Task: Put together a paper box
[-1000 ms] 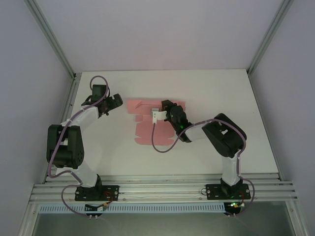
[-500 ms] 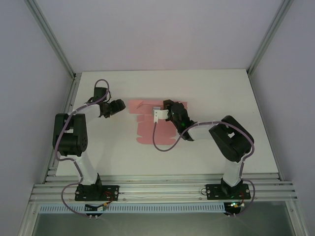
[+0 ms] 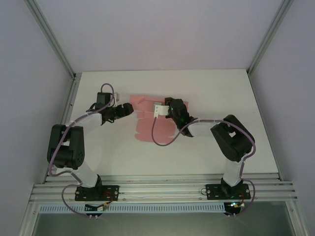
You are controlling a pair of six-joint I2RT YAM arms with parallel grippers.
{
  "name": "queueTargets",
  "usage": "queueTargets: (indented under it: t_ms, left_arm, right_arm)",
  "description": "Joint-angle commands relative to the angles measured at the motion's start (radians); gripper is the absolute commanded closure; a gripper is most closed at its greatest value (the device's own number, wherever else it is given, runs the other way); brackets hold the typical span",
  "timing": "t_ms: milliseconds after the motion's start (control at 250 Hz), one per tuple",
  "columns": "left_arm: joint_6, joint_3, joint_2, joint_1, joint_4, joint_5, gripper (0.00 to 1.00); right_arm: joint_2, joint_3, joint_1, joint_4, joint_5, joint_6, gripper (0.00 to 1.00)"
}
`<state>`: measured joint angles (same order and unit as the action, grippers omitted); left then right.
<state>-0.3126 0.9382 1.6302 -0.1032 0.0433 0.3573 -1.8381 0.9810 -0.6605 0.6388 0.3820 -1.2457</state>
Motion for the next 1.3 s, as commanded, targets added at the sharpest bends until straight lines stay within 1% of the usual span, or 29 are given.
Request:
queueTargets:
  t_ms: [0,28,80,148,228,288,371,415,467,503,551,591,663,695,763,803,871,898,930,954,994,1050,1198,1254,1298]
  left_arm:
    - [-0.026,-0.053,-0.057,0.007,-0.057,-0.024,0.10]
    - [-0.027,-0.066,-0.073,0.007,-0.082,-0.005,0.06]
    - [-0.032,-0.097,-0.102,0.007,-0.175,0.063,0.00]
    - [-0.055,-0.128,-0.146,0.008,-0.286,0.118,0.00]
    - [-0.097,-0.183,-0.221,0.010,-0.428,0.113,0.00]
    - [-0.120,-0.226,-0.265,0.010,-0.553,0.115,0.00]
    - [-0.138,-0.243,-0.293,0.010,-0.649,0.151,0.00]
    - [-0.156,-0.238,-0.290,0.010,-0.692,0.181,0.00]
    - [-0.191,-0.238,-0.272,0.010,-0.769,0.227,0.00]
    - [-0.225,-0.243,-0.254,0.010,-0.857,0.263,0.00]
    - [-0.274,-0.246,-0.224,0.010,-0.986,0.312,0.00]
    - [-0.311,-0.244,-0.198,0.011,-1.087,0.348,0.00]
    - [-0.372,-0.229,-0.161,0.016,-1.208,0.361,0.00]
    - [-0.397,-0.219,-0.146,0.020,-1.248,0.364,0.00]
    - [-0.444,-0.187,-0.119,0.027,-1.294,0.388,0.00]
    - [-0.474,-0.168,-0.106,0.028,-1.325,0.421,0.00]
    - [-0.512,-0.141,-0.092,0.026,-1.371,0.478,0.00]
    - [-0.511,-0.128,-0.093,0.026,-1.363,0.490,0.00]
    - [-0.506,-0.122,-0.094,0.023,-1.362,0.498,0.00]
    - [-0.502,-0.119,-0.098,0.022,-1.362,0.500,0.00]
    - [-0.501,-0.118,-0.103,0.021,-1.364,0.504,0.00]
    - [-0.502,-0.110,-0.109,0.019,-1.362,0.516,0.00]
    - [-0.503,-0.099,-0.110,0.017,-1.361,0.520,0.00]
    - [-0.505,-0.095,-0.109,0.013,-1.361,0.523,0.05]
    - [-0.504,-0.094,-0.112,0.010,-1.363,0.526,0.14]
  right_arm:
    - [0.104,0.102,0.027,-0.149,0.004,0.161,1.00]
    - [0.121,0.133,0.033,-0.194,0.007,0.193,1.00]
    - [0.161,0.178,0.044,-0.262,-0.007,0.258,1.00]
    - [0.218,0.252,0.057,-0.410,-0.046,0.368,1.00]
    - [0.280,0.342,0.076,-0.561,-0.081,0.514,1.00]
    - [0.332,0.381,0.092,-0.633,-0.122,0.618,1.00]
    - [0.391,0.439,0.102,-0.750,-0.205,0.751,1.00]
    - [0.418,0.463,0.107,-0.811,-0.261,0.812,1.00]
    - [0.448,0.474,0.112,-0.840,-0.321,0.879,1.00]
    - [0.462,0.492,0.118,-0.879,-0.375,0.922,1.00]
    - [0.475,0.516,0.130,-0.913,-0.414,1.003,1.00]
    - [0.489,0.527,0.151,-0.936,-0.501,1.052,1.00]
    - [0.522,0.524,0.189,-0.930,-0.588,1.149,1.00]
    - [0.534,0.524,0.212,-0.935,-0.649,1.173,1.00]
    - [0.558,0.512,0.254,-0.932,-0.722,1.232,1.00]
    - [0.558,0.517,0.273,-0.959,-0.786,1.235,1.00]
    - [0.560,0.507,0.283,-0.971,-0.834,1.259,1.00]
    - [0.555,0.503,0.288,-0.974,-0.879,1.260,1.00]
    - [0.553,0.495,0.288,-0.963,-0.897,1.271,1.00]
    - [0.547,0.491,0.289,-0.949,-0.917,1.313,1.00]
    - [0.537,0.492,0.290,-0.940,-0.968,1.314,1.00]
    - [0.527,0.492,0.291,-0.909,-0.981,1.354,1.00]
    - [0.494,0.504,0.291,-0.867,-1.056,1.384,1.00]
    - [0.481,0.503,0.291,-0.850,-1.071,1.402,1.00]
    - [0.468,0.504,0.291,-0.852,-1.083,1.402,1.00]
